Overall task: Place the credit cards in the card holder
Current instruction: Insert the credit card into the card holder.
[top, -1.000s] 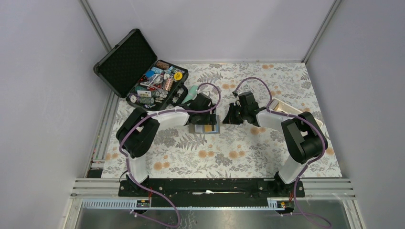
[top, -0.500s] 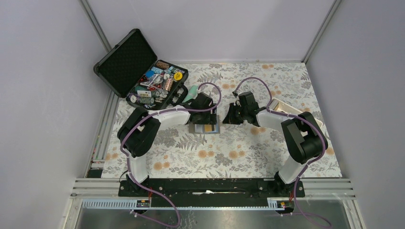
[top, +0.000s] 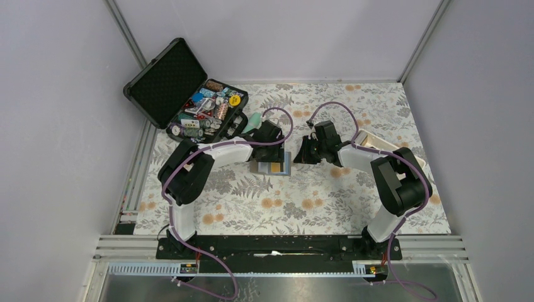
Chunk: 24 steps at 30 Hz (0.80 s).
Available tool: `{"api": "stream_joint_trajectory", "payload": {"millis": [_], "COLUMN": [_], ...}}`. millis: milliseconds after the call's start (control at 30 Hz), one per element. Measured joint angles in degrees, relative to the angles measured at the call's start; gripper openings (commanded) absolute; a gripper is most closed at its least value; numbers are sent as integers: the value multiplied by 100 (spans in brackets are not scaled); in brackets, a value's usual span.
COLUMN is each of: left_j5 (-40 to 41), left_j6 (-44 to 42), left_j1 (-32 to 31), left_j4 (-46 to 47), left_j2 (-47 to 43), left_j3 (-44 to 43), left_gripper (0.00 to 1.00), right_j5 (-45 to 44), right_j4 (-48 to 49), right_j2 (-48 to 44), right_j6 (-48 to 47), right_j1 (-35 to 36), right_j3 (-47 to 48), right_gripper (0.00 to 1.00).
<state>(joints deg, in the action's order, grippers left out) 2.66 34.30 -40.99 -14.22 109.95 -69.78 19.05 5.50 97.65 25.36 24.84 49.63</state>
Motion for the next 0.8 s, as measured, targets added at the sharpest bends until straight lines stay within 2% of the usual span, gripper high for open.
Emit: {"api": "stream_joint_trajectory", "payload": {"millis": [200,467,567,600,667,700,800], "left_j5": [72,107,76,63,-7,-48,-98], "left_j6": [9,87,68,50,-11,-48,-138], "left_j1": [0,-20,-20,-20,-20,-20,-20], "left_j4": [-7,544,522,518,533,533,575], "left_j2": [-9,-455,-737,-807,-925,-966,-979], "left_j3": [13,675,955,1019,1110,1134,1158], "left_gripper": [56,71,80,82,88,90,90], "right_j5": [-59,-203,-192,-192,-192,-197,-210], "right_j4": [-11,-52,-52,-52,-55,-55,-103], "right_j2": [0,-155,-232,-251,-291,-315,-431], "right_j6": [-4,-28,-28,-28,-26,-22,-26], "right_j1": [0,0,4,2,2,2,0], "right_j3": [0,-13,-13,-15,-24,-37,-83], "right_gripper": [0,0,0,8,32,36,40]}}
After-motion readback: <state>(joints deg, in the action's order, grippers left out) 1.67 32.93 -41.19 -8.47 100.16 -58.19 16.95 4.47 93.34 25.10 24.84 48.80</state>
